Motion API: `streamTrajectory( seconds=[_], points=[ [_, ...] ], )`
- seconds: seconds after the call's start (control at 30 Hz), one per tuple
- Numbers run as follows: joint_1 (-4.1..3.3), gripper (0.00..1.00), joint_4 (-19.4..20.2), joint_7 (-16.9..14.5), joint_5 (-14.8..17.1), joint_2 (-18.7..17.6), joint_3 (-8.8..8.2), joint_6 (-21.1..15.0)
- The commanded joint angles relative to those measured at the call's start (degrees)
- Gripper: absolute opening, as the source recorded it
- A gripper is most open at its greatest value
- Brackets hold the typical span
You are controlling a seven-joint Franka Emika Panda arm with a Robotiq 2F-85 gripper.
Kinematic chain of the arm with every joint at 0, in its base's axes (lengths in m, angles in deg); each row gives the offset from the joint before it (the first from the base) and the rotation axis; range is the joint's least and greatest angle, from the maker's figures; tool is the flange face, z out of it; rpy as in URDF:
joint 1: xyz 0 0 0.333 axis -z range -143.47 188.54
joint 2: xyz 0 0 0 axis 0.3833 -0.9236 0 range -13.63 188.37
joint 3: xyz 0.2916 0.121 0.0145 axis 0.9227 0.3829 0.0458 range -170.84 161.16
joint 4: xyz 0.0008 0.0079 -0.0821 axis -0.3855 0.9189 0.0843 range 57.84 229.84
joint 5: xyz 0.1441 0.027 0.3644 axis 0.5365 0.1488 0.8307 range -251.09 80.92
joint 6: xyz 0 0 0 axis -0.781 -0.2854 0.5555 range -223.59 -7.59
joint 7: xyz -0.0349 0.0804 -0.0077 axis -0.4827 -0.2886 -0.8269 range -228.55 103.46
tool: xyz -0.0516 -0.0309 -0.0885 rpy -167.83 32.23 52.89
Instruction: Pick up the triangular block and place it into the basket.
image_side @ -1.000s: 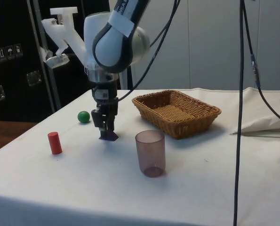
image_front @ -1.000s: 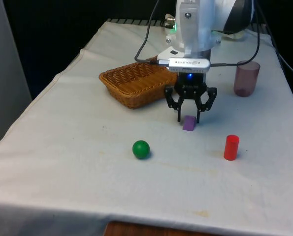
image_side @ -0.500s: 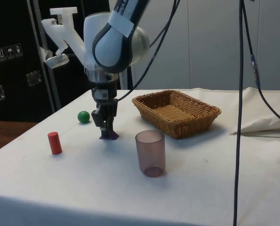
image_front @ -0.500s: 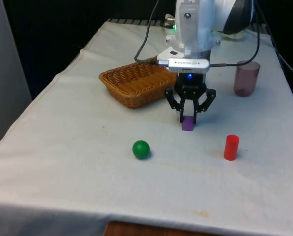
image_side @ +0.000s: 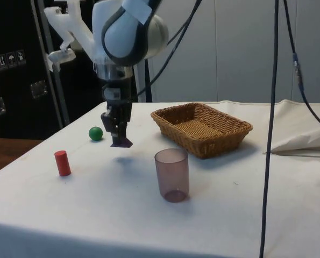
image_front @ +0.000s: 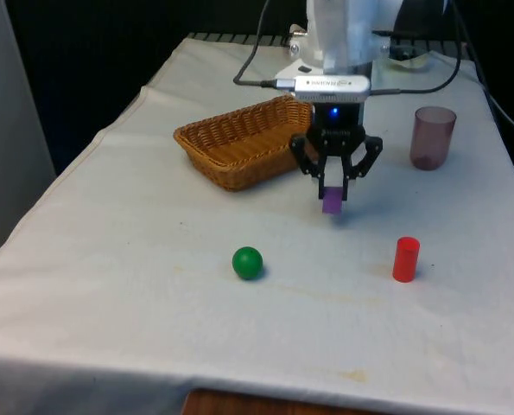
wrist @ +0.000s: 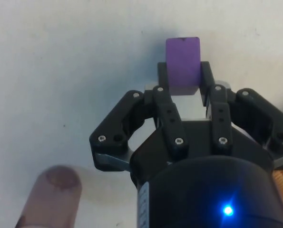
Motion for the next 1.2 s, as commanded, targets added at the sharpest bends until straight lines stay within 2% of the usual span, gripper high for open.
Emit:
streamTrajectory(
  seconds=[0.0, 0.03, 0.1, 0.23, 0.27, 0.3, 0.53, 0.57, 0.6, 0.83, 0.87, 0.9, 1.1, 1.13, 1.17],
  points=[
    [-0.06, 0.33, 0.0, 0.0, 0.0, 0.4, -0.06, 0.5],
    [-0.4, 0.33, 0.2, 0.4, -0.6, 1.4, -0.52, 1.5],
    [-0.46, 0.33, 0.1, 0.5, -0.7, 2.2, -0.57, 2.5],
    [-0.46, 0.33, -0.1, 0.5, -0.9, 4.0, -0.74, 4.6],
    [-0.17, 0.33, -0.1, 0.0, -0.3, 3.6, -0.34, 3.9],
    [-0.46, 0.33, -0.1, 0.5, -1.0, 4.4, -0.74, 5.0],
    [-0.46, 0.33, 0.9, 0.5, -1.4, 7.8, -0.97, 8.0],
    [-0.17, 0.33, 0.1, 0.0, -0.7, 7.0, -0.57, 8.0],
    [-0.52, 0.33, 1.3, 0.5, -1.4, 8.4, -0.97, 8.3],
    [-0.34, 0.33, 5.8, 0.3, -2.1, 13.4, -1.15, 8.8],
    [-0.17, 0.33, 5.6, 0.0, -1.5, 13.1, -0.86, 8.7],
    [-0.34, 0.33, 6.3, 0.3, -2.2, 14.0, -1.15, 8.8],
    [-0.29, 0.33, 10.2, 0.3, -3.3, 18.6, -1.43, 9.3],
    [-0.17, 0.33, 9.5, 0.0, -2.4, 17.6, -1.15, 9.0],
    [-0.23, 0.33, 10.7, 0.3, -3.5, 19.3, -1.55, 9.3]
  ],
)
